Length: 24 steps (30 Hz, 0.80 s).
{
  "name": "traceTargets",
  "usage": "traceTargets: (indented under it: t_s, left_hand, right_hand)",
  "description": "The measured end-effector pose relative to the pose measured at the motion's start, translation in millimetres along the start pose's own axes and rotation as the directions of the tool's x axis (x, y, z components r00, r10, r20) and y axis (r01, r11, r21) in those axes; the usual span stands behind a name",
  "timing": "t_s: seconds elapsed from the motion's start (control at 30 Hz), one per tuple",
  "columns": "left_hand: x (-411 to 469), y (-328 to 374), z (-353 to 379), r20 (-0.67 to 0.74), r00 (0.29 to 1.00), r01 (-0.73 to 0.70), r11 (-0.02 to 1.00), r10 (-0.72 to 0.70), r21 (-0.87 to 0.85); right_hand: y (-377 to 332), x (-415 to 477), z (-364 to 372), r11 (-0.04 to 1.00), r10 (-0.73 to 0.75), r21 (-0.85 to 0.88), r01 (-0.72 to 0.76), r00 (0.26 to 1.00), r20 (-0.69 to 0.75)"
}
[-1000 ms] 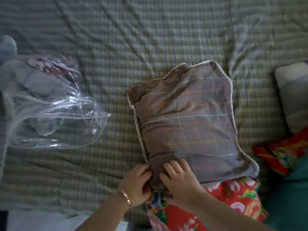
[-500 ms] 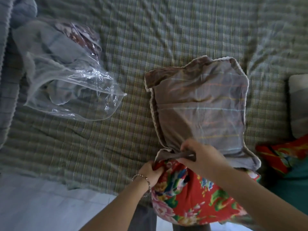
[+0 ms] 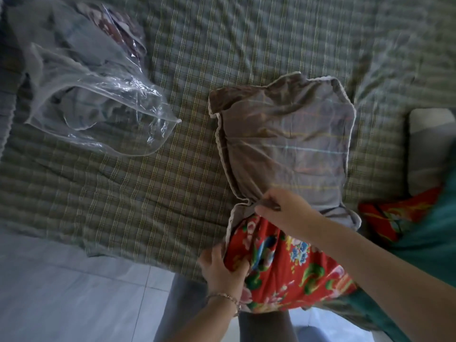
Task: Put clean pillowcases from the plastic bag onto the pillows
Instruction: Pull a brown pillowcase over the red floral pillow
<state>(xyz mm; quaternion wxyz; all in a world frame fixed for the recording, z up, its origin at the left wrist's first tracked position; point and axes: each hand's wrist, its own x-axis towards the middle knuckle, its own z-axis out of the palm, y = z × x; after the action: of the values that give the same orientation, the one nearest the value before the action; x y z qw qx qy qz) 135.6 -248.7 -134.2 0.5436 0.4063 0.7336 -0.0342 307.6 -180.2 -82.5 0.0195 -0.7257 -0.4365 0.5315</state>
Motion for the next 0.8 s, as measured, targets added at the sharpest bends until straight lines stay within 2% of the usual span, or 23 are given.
traceTargets:
  t_s: [0.07, 0.17, 0.2, 0.3, 0.4, 0.5, 0.63, 0.7, 0.77, 0.8]
  left_hand:
    - [2, -5, 0, 0.043, 0.999, 0.018, 0.999, -0.019, 0.036]
    - [5, -12, -1, -0.101, 0.994, -0.029, 0.996, 0.038, 0.085]
    - [4, -12, -2, -0.109, 0.993, -0.021, 0.993, 0.034, 0.115]
    - [1, -16, 1, -0.002, 0.998, -0.059, 0.978, 0.06, 0.202]
    - [9, -16, 1, -0.031, 0.985, -0.158, 0.954, 0.171, 0.254]
    - [20, -13, -6, 0.004, 0.958, -0.259, 0.858, 0.287, 0.443]
    - [32, -8, -3, 0.057, 0.982, -0.189, 0.904, 0.181, 0.384]
    - [32, -4, -1, 0.124, 0.986, -0.145, 0.929, 0.109, 0.341]
    - [25, -2, -3, 0.11, 0.986, -0.153, 0.938, 0.124, 0.313]
    - [20, -3, -3, 0.087, 0.978, -0.206, 0.93, 0.188, 0.304]
  right_hand:
    - [0, 2, -6, 0.994, -0.023, -0.107, 0.026, 0.999, 0.035]
    - [-6, 5, -16, 0.949, -0.046, -0.313, 0.041, 0.999, -0.011]
    - [-8, 6, -19, 0.923, -0.045, -0.383, 0.037, 0.999, -0.013]
    - [-7, 7, -20, 0.851, -0.083, -0.519, 0.077, 0.996, 0.011]
    - [1, 4, -15, 0.886, -0.103, -0.457, 0.082, 0.994, -0.021]
    - [10, 4, -6, 0.943, -0.071, -0.331, 0.046, 0.996, -0.062]
    - [21, -1, 6, 0.979, -0.065, -0.199, 0.046, 0.994, -0.086]
    - [25, -6, 10, 0.987, -0.127, -0.114, 0.111, 0.98, -0.154]
    - [21, -8, 13, 0.982, -0.185, -0.066, 0.175, 0.957, -0.225]
    - [16, -9, 13, 0.982, -0.187, -0.048, 0.181, 0.953, -0.239]
